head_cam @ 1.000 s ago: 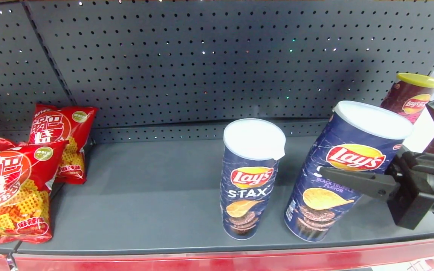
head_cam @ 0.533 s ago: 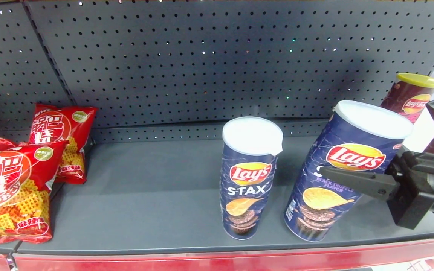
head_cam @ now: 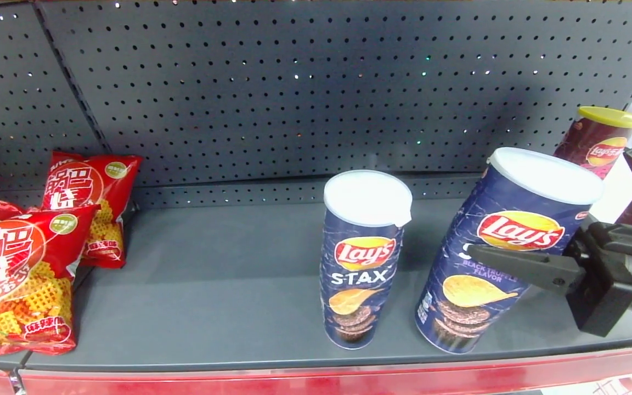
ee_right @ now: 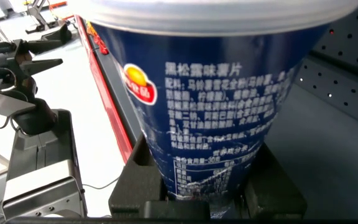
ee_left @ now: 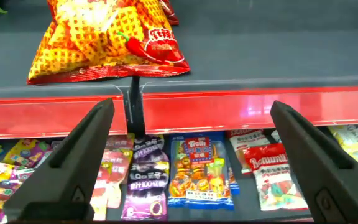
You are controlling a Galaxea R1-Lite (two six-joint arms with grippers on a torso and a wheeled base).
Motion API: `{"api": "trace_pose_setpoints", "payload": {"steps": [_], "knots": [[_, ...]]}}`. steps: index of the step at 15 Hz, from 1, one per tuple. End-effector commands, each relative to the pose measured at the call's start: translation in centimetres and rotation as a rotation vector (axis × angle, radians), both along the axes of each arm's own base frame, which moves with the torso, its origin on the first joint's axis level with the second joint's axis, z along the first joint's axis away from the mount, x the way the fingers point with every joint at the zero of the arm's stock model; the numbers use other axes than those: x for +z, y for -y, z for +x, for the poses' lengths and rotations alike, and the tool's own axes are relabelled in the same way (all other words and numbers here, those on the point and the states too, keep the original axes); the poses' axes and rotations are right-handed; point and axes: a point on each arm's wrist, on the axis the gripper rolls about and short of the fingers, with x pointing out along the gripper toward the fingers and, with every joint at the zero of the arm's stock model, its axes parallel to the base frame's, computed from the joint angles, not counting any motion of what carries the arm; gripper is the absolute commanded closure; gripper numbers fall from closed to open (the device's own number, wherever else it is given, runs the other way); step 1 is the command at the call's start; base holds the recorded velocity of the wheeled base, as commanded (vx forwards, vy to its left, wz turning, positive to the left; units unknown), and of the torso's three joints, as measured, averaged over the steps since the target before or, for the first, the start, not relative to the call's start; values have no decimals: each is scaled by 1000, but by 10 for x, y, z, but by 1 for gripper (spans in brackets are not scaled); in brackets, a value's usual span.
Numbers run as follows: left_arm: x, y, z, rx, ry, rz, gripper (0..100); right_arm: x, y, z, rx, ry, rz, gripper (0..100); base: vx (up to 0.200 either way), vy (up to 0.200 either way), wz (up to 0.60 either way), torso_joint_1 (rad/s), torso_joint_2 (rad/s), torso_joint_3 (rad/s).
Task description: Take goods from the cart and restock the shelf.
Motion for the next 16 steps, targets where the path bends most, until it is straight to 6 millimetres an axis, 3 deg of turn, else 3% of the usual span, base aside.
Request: {"api": "trace_pose_setpoints", "payload": {"steps": [1, 16], "knots": [[0, 0, 0, -2, 6, -13, 0, 0, 0, 0, 1, -1, 0, 100, 0, 0, 0, 0, 0, 0], [0, 0, 0, 1, 10, -2, 0, 1, -1, 2, -5, -3, 2, 100, 0, 0, 0, 0, 0, 0]]}}
